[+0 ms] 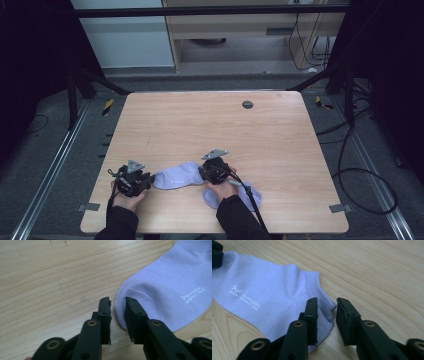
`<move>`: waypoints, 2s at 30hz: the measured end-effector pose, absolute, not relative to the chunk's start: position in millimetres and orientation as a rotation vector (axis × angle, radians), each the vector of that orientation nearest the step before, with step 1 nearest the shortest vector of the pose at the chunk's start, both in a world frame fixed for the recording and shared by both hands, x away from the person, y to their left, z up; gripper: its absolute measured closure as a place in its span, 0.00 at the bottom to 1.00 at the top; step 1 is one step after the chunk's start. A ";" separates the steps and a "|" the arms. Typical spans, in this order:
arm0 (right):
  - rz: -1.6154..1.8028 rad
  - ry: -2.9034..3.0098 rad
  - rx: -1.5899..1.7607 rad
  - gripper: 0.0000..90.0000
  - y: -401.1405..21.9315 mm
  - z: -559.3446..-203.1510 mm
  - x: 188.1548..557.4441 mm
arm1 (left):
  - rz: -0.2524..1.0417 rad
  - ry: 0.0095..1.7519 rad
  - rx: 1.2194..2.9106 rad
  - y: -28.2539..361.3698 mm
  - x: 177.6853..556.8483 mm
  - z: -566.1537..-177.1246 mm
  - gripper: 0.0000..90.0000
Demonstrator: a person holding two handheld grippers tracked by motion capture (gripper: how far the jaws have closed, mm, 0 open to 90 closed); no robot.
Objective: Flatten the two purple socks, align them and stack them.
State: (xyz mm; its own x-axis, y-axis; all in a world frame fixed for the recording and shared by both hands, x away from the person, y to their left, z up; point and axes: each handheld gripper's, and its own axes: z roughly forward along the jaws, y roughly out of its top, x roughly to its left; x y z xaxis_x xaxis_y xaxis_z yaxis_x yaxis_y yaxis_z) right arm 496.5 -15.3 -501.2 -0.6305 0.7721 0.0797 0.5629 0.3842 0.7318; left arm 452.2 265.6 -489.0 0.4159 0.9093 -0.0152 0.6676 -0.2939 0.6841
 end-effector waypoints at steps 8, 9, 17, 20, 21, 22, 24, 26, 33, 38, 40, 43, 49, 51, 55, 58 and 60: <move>1.087 2.373 1.184 0.96 -15.8 -499.3 493.6 | 0.472 1.335 2.051 263.8 452.6 -486.5 0.97; 1.095 2.372 1.189 0.96 -16.1 -498.8 493.3 | 0.468 1.332 2.051 264.6 452.3 -485.4 0.97; 1.182 2.361 1.166 0.97 -23.8 -483.5 484.8 | 0.461 1.296 1.993 266.5 445.5 -468.9 0.98; 1.206 2.360 1.156 0.97 -26.6 -475.9 481.4 | 0.461 1.285 1.970 266.5 442.1 -461.5 0.98; 1.209 2.360 1.151 0.97 -27.9 -472.9 480.4 | 0.460 1.281 1.964 265.8 441.1 -459.3 0.98; 1.215 2.360 1.144 0.97 -29.0 -470.6 479.7 | 0.463 1.274 1.960 265.2 440.4 -457.2 0.98; 1.227 2.356 1.136 0.97 -31.3 -466.7 478.4 | 0.462 1.265 1.958 263.5 439.1 -453.8 0.98; 1.233 2.354 1.126 0.97 -34.8 -462.1 476.6 | 0.462 1.253 1.952 259.6 436.9 -449.9 0.98; 1.242 2.347 1.101 0.97 -51.3 -446.6 467.9 | 0.477 1.200 1.959 246.6 429.6 -439.0 0.98; 1.240 2.347 1.086 0.97 -67.8 -438.2 458.3 | 0.465 1.165 1.963 234.8 425.3 -433.4 0.98; 1.240 2.348 1.077 0.97 -76.6 -434.6 453.7 | 0.457 1.150 1.967 228.3 424.0 -431.6 0.98; 1.245 2.347 1.079 0.97 -87.5 -430.3 447.5 | 0.442 1.125 1.981 216.9 421.9 -429.7 0.98; 1.250 2.344 1.088 0.97 -112.8 -424.4 431.4 | 0.421 1.068 2.015 191.2 416.4 -425.3 0.98; 1.250 2.340 1.092 0.97 -121.1 -424.8 426.0 | 0.414 1.047 2.035 182.6 413.5 -425.6 0.98; 1.251 2.316 1.113 0.97 -139.5 -426.7 416.8 | 0.392 1.012 2.059 166.2 409.1 -427.8 0.98; 1.250 2.301 1.139 0.97 -152.8 -428.5 410.3 | 0.385 0.994 2.075 156.9 407.6 -429.0 0.98; 1.247 2.293 1.154 0.97 -160.3 -430.0 406.7 | 0.381 0.981 2.083 150.3 407.5 -428.9 0.98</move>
State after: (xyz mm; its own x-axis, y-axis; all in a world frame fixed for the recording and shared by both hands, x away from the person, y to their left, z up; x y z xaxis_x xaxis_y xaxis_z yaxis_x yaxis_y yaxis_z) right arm 406.7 -160.3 -430.0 -0.6386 0.7604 0.1178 0.5122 0.3058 0.8026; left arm 407.5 150.3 -428.9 0.6560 0.7525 -0.0576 0.5170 -0.3924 0.7608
